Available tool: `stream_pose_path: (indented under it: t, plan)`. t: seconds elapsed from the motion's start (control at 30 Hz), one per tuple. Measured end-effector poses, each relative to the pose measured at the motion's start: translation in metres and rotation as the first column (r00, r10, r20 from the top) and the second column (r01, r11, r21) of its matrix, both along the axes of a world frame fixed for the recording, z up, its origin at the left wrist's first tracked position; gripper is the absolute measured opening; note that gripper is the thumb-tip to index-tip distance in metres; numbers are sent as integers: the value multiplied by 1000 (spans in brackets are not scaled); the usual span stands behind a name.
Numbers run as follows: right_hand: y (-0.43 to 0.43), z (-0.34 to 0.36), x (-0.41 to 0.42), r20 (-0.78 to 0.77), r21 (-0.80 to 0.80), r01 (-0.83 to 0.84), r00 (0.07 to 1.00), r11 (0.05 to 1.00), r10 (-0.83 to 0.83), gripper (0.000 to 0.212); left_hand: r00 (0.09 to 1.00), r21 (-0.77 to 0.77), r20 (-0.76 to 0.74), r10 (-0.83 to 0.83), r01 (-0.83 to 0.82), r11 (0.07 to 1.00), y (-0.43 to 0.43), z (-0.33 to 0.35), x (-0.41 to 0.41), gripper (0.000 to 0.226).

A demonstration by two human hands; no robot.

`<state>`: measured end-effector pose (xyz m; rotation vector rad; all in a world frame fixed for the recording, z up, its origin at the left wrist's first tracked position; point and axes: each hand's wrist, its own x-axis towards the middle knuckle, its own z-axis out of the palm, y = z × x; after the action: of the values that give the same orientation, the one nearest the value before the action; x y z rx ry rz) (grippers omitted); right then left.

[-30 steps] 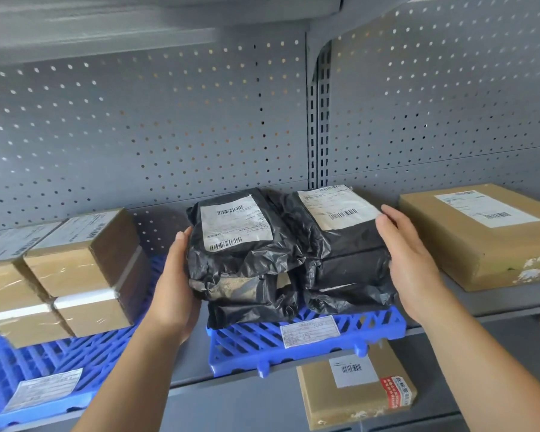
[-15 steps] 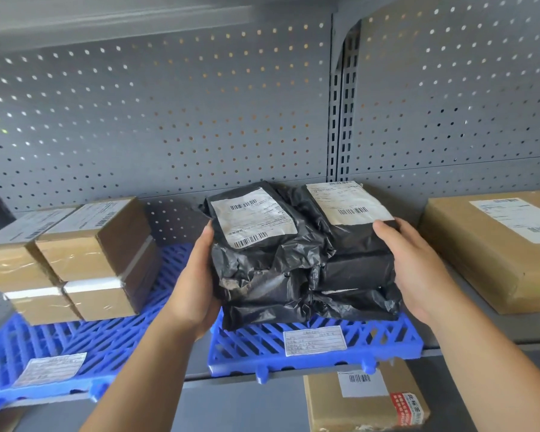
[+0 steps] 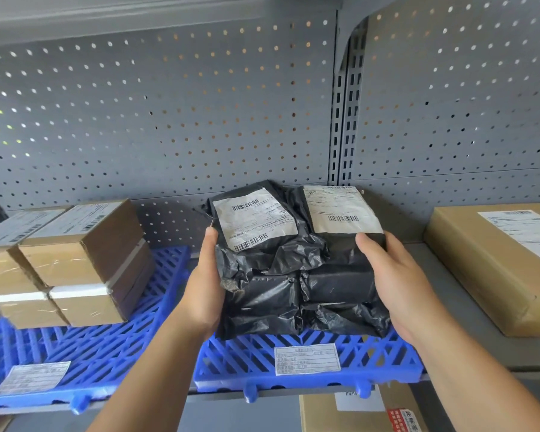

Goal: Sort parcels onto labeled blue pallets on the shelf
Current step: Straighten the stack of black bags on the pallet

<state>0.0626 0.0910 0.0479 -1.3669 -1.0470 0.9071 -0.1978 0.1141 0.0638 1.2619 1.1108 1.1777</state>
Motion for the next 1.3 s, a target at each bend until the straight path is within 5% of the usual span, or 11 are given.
stream_pose_path:
  t: [0.2, 0.3, 0.37, 0.4, 0.47, 0.57, 0.63, 0.8, 1.03, 1.17, 1.3]
  plan:
    - [-3, 5, 10, 17, -12, -89, 996, 996, 89, 51, 1000, -6, -23, -19, 18, 1000, 5, -4, -3, 74]
    - [-11, 5, 23, 52, -7, -224, 973, 975, 224, 86, 976, 110, 22, -217, 213, 971, 2, -10, -16, 41]
    - [-15, 0, 27, 166, -25, -252, 953, 967, 253, 106, 971, 69, -14, -241, 241, 968, 6, -19, -38, 117]
    - [-16, -3, 28, 202, -39, -252, 945, 967, 255, 114, 960, 77, -43, -277, 280, 957, 6, -24, -49, 129]
    - [-17, -10, 29, 196, -58, -232, 951, 971, 239, 121, 919, 96, -207, -335, 360, 928, 2, -32, -54, 98]
    - [-16, -18, 24, 190, -65, -203, 959, 977, 212, 93, 848, 22, -414, -330, 372, 928, -6, -52, -55, 85]
    - [-17, -19, 21, 214, -92, -202, 952, 975, 218, 71, 842, 98, -511, -176, 261, 960, -1, -51, -50, 82]
    - [-20, -20, 20, 281, -125, -203, 931, 971, 231, 48, 796, 164, -603, -48, 182, 970, 3, -45, -48, 61]
    - [-26, -22, 21, 261, -136, -215, 934, 967, 245, 40, 782, 160, -623, -17, 149, 976, 2, -41, -45, 55]
    - [-28, -13, 21, 73, -115, -297, 949, 948, 306, 42, 841, 85, -527, -122, 195, 977, 0, -36, -48, 69]
    - [-24, -5, 23, -115, 32, -260, 958, 965, 262, 85, 961, 147, -251, -118, 159, 976, -5, -34, -50, 113]
